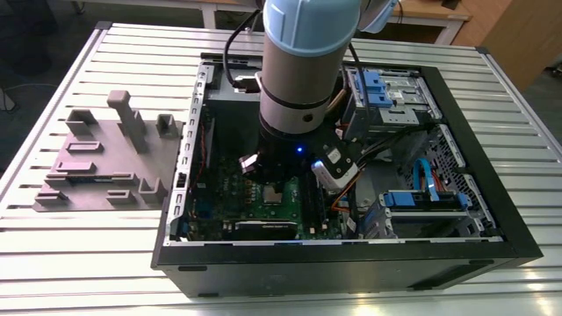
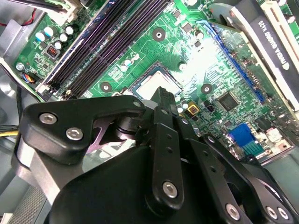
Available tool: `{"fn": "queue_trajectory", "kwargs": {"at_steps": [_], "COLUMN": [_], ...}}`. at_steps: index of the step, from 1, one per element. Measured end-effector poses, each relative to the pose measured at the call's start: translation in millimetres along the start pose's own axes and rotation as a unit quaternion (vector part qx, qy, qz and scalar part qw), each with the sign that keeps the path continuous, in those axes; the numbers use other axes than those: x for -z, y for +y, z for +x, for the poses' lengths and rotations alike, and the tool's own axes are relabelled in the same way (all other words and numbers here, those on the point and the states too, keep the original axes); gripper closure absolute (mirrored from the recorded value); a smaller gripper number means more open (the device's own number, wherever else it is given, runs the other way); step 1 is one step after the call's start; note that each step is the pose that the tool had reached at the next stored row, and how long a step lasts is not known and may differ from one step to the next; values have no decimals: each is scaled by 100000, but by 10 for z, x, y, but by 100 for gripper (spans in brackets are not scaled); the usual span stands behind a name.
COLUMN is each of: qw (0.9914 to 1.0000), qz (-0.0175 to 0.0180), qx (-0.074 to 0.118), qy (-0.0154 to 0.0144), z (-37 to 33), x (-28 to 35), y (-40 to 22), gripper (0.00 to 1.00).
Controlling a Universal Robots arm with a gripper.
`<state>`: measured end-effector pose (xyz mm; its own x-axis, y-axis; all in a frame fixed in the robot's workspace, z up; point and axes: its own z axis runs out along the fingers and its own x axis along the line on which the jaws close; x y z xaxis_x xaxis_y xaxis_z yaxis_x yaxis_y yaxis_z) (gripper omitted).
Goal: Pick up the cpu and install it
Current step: 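Close the cpu cover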
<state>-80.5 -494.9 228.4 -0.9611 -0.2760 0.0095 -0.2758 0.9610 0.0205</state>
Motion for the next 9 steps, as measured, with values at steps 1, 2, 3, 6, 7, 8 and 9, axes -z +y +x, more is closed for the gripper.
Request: {"fn": "queue_trajectory", "kwargs": {"at_steps": [1,2,3,6,7,8,9], "qw": [100000,100000,100000,99978,99955,99925,99891], "qz": [1,-5,-10,22,34,43,46], "qx": [7,75,251,2109,3001,3872,4677], "qy": [0,-4,-5,44,63,84,97], "z": [0,0,0,1,1,1,1], "x": [0,-1,-1,0,0,-1,-2], "y": [0,-1,-2,-3,-3,-3,-3], "gripper": [89,89,89,89,89,89,89]}}
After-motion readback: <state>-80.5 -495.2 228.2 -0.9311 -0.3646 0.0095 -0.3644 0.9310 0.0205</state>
